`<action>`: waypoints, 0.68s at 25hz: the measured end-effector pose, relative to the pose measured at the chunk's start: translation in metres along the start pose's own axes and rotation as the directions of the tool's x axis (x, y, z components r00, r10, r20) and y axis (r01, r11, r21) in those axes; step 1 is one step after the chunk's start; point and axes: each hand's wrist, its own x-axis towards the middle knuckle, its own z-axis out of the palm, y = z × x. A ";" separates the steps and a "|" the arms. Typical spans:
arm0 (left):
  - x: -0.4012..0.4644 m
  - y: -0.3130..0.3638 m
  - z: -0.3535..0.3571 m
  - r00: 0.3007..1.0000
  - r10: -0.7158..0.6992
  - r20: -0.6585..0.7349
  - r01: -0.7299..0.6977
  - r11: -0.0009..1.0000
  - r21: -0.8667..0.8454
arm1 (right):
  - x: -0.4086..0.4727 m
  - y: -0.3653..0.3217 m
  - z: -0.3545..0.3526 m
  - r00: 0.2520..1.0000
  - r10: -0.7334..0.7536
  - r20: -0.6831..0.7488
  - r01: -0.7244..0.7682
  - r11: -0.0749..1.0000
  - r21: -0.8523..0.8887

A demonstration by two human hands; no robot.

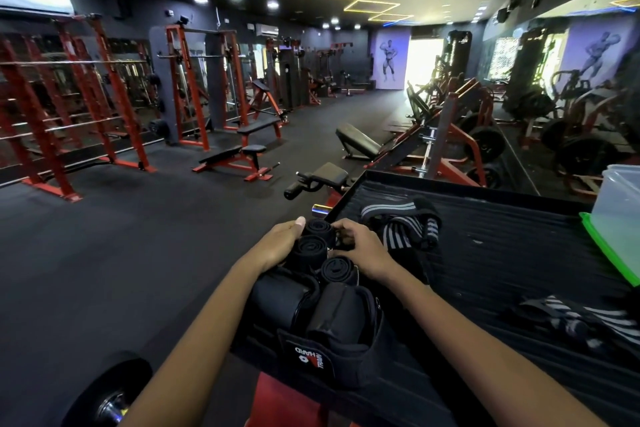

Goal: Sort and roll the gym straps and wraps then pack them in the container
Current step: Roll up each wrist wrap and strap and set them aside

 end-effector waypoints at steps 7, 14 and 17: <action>-0.002 0.004 0.000 1.000 -0.008 0.025 0.009 0.998 -0.069 | -0.001 0.003 -0.011 0.990 0.080 0.115 -0.090 0.992 0.086; 0.001 0.013 -0.006 0.989 0.127 -0.075 -0.130 0.991 -0.038 | -0.023 0.005 -0.046 0.996 0.086 -0.018 -0.083 0.989 0.121; 0.001 0.041 0.000 0.958 0.269 -0.102 -0.260 0.961 0.093 | -0.038 0.005 -0.069 0.988 0.048 -0.147 -0.038 0.997 0.074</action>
